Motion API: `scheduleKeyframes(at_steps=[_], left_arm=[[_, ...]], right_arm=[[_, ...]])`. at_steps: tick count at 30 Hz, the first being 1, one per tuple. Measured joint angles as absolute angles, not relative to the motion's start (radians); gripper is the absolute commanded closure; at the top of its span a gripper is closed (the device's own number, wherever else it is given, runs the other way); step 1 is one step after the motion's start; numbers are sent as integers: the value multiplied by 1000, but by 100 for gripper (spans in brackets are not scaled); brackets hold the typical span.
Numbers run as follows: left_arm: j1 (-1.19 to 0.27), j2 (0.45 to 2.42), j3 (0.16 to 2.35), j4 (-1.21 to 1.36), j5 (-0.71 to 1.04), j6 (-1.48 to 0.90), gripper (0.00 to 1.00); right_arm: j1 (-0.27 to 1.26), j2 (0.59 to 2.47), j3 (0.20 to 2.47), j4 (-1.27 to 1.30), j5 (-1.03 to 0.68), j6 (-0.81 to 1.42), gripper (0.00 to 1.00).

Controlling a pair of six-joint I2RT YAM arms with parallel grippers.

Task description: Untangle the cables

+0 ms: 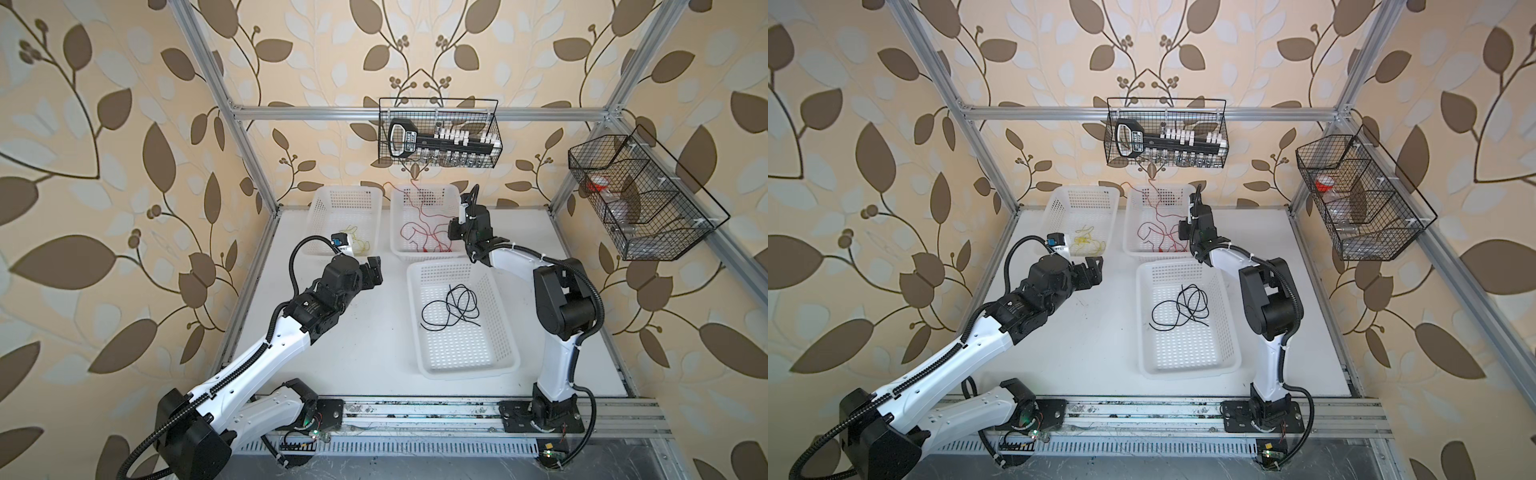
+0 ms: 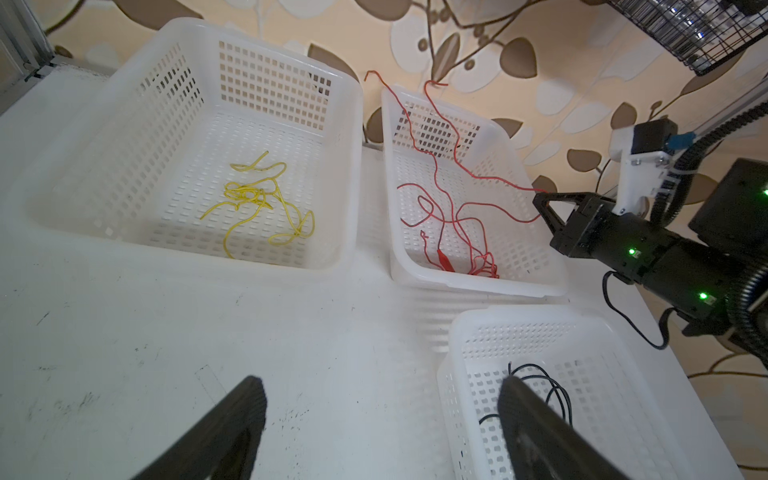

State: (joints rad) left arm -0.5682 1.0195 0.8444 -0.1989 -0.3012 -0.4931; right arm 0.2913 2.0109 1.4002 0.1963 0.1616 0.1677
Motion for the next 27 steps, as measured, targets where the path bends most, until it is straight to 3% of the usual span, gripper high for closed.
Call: scheduleKeyframes(at_steps=[7, 11, 27], left_arm=[[-568, 1019, 843, -200, -322, -493, 9], [-562, 1021, 843, -210, -346, -493, 6], [-432, 1025, 799, -275, -442, -492, 1]], right_arm=[[293, 2011, 1399, 133, 149, 174, 58], [295, 1983, 1369, 125, 114, 176, 44], [229, 1596, 1078, 135, 49, 182, 23]])
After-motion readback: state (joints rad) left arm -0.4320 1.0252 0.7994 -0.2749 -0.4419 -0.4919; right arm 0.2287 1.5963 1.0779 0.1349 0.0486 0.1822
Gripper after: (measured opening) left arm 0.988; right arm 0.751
